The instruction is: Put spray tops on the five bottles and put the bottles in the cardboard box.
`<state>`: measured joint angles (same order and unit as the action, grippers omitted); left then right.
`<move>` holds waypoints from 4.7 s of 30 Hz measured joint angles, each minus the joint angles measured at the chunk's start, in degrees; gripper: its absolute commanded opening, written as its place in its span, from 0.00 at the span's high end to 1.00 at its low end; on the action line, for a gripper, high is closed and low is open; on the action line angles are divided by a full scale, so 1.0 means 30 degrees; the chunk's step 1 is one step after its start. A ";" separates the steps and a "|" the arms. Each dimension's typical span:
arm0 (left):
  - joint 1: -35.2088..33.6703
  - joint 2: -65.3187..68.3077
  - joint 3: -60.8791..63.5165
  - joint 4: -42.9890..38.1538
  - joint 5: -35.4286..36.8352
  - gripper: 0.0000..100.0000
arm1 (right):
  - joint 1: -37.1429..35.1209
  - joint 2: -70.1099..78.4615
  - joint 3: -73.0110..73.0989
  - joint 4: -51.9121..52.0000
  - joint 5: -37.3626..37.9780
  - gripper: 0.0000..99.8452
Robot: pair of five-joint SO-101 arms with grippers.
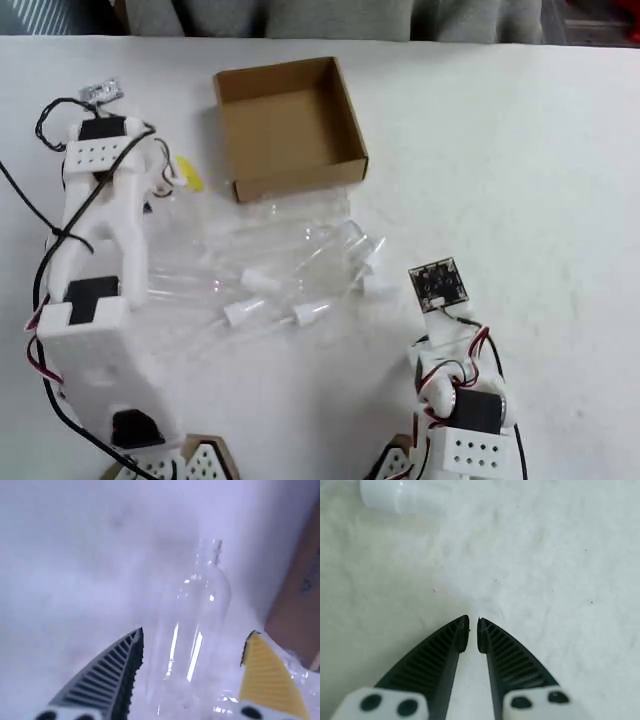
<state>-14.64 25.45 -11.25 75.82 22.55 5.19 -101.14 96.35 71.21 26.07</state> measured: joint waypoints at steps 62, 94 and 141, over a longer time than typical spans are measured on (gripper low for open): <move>-0.0029 1.4095 -2.1216 0.8762 -0.3692 0.98 | 0.0000 -0.0059 0.0000 0.0000 0.0000 0.98; 0.1846 -1.0960 1.0198 -0.3458 -0.4747 0.98 | 0.0703 -0.0059 0.0000 -0.0234 0.0000 0.98; 0.1114 -1.9780 2.2945 -1.7553 -0.4747 0.98 | -0.6564 1.8901 -1.1663 -0.3810 0.3868 0.84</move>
<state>-11.30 -33.89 57.58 23.16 8.31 -14.51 -44.44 61.36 59.78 37.67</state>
